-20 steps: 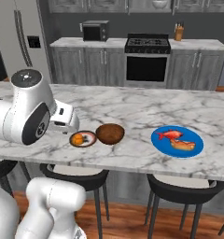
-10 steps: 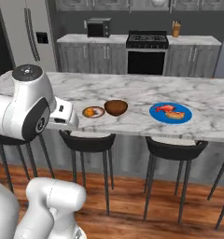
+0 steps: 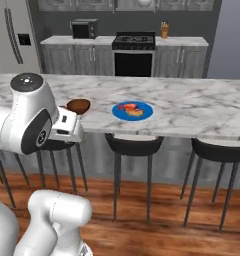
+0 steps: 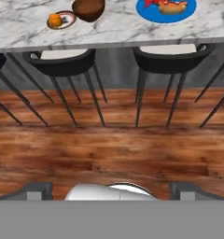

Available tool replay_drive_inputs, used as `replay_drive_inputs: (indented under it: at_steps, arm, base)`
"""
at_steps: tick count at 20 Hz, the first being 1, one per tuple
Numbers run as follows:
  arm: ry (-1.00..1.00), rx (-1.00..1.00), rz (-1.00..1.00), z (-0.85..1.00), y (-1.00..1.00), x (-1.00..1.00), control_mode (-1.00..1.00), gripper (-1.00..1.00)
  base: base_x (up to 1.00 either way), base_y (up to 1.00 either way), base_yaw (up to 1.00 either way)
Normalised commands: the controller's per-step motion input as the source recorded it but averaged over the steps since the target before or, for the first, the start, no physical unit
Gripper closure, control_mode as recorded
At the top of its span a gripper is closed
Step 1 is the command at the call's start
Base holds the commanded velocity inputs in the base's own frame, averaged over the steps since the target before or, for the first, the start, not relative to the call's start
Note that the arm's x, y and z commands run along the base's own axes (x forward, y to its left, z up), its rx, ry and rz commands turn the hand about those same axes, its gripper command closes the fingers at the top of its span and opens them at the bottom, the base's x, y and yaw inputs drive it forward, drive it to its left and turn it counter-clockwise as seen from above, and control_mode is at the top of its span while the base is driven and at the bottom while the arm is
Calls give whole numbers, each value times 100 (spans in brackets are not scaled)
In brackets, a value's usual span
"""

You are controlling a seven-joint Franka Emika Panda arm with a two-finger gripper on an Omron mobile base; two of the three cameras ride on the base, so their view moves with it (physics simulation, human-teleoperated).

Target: Take the smaller bowl and place it next to the appetizer plate on the dining counter , and place the larger bowl next to the plate with cooked food.

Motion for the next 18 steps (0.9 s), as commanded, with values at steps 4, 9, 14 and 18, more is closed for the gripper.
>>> replay_drive_inputs:
  at_steps: [4, 9, 14, 18]
  arm:
    - [0, 0, 0, 0, 0, 0, 100, -100]
    - [0, 0, 0, 0, 0, 0, 100, -100]
    - [0, 0, 0, 0, 0, 0, 100, -100]
    - [0, 0, 0, 0, 0, 0, 100, -100]
  base:
    - [38, -100, 0]
    - [51, -100, 0]
    - [48, -100, 0]
    - [48, -100, 0]
